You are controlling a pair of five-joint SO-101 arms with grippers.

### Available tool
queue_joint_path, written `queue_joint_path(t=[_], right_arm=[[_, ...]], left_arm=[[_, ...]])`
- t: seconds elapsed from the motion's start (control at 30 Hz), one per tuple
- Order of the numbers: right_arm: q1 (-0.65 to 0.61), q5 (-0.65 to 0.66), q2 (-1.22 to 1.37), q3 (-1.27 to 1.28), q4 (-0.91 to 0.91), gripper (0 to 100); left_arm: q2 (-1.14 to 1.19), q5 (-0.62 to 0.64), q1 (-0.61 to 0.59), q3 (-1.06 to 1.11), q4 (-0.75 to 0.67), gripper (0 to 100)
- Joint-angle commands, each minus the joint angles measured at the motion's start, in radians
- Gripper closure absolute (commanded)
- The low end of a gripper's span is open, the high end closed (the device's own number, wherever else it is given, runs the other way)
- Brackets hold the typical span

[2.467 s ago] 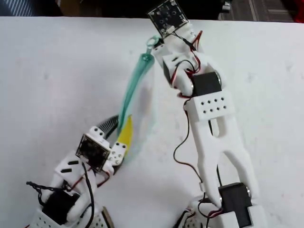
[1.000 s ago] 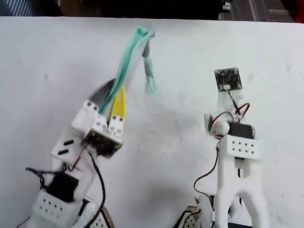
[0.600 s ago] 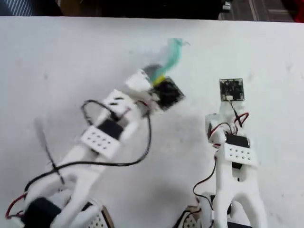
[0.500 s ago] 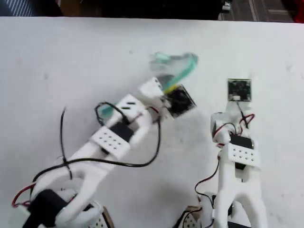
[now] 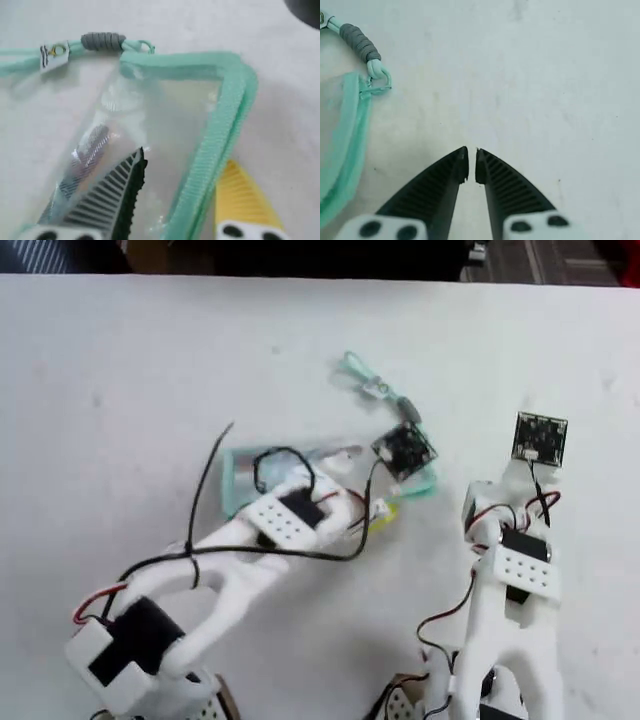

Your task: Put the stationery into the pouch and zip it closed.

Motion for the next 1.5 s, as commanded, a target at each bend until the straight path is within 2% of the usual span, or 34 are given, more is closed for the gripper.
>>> queue_joint_path(t=[0.0, 0.1, 0.23, 0.33, 0.47, 0.6, 0.67, 0.73, 0.8, 0.93, 1.07, 1.37, 1.47], right_arm=[[0.010, -0.006, -0.012, -0.006, -0.018, 97.6], [0.010, -0.006, -0.012, -0.005, -0.018, 97.6], [0.010, -0.006, -0.012, -0.003, -0.018, 97.5], [0.010, -0.005, -0.012, -0.003, -0.018, 97.6], [0.008, 0.002, 0.036, -0.012, -0.025, 97.8], [-0.031, 0.075, 0.217, -0.100, -0.025, 97.9], [-0.053, 0.095, 0.338, -0.184, 0.012, 97.9], [-0.054, 0.109, 0.450, -0.281, 0.077, 97.9], [-0.054, 0.114, 0.533, -0.368, 0.159, 98.0], [-0.091, 0.117, 0.555, -0.408, 0.245, 98.1], [-0.206, 0.210, 0.515, -0.339, 0.239, 98.1], [-0.337, 0.236, 0.438, -0.250, 0.245, 98.2], [-0.329, 0.247, 0.407, -0.235, 0.240, 98.2]], left_arm=[[-0.090, 0.032, -0.031, -0.158, 0.370, 75], [-0.176, -0.087, -0.005, -0.161, 0.523, 72], [-0.329, -0.078, 0.013, -0.081, 0.542, 72], [-0.470, -0.078, -0.019, -0.052, 0.543, 72], [-0.684, -0.071, -0.237, -0.057, 0.543, 76], [-0.871, -0.049, -0.555, -0.048, 0.601, 91], [-0.934, 0.032, -0.674, -0.023, 0.658, 99], [-0.983, 0.132, -0.766, 0.037, 0.689, 95], [-1.021, 0.212, -0.828, 0.124, 0.669, 98], [-1.072, 0.295, -0.840, 0.339, 0.494, 98], [-1.089, 0.299, -0.839, 0.459, 0.327, 98], [-1.087, 0.250, -0.762, 0.471, 0.351, 98], [-1.087, 0.247, -0.757, 0.473, 0.354, 98]])
